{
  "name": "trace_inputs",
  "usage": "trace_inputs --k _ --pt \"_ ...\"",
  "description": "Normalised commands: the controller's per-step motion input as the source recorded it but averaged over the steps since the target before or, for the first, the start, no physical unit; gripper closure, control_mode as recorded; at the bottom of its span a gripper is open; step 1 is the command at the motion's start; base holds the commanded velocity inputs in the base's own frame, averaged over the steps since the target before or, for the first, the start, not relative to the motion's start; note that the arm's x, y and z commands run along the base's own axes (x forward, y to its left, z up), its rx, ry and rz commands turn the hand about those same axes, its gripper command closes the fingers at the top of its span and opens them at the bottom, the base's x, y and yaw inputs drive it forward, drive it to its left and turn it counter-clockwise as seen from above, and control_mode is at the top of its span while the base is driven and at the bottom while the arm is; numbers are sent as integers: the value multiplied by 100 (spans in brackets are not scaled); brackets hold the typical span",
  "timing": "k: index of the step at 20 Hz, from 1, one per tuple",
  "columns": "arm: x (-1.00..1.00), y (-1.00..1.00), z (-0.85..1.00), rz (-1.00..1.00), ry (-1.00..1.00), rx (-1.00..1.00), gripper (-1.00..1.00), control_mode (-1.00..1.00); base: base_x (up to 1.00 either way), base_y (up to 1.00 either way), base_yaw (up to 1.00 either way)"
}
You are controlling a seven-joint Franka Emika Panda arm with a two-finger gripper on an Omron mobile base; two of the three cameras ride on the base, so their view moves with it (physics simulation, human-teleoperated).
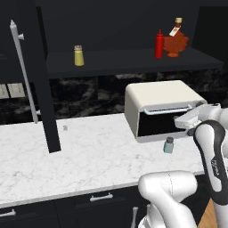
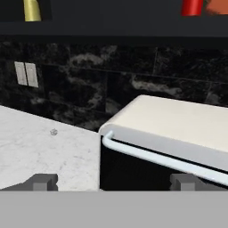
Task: Put the shaker and condiment bottle from the counter next to their counterparts in the cabinet.
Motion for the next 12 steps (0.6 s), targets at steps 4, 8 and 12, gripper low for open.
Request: trace_inputs --k 4,8,12 --pt "-9 -23 -16 3 0 4 -100 -100 0 0 0" --pt "0 -5 -13 0 7 2 -100 -100 0 0 0" --pt "0 0 -26 0 1 0 -100 -100 0 0 0"
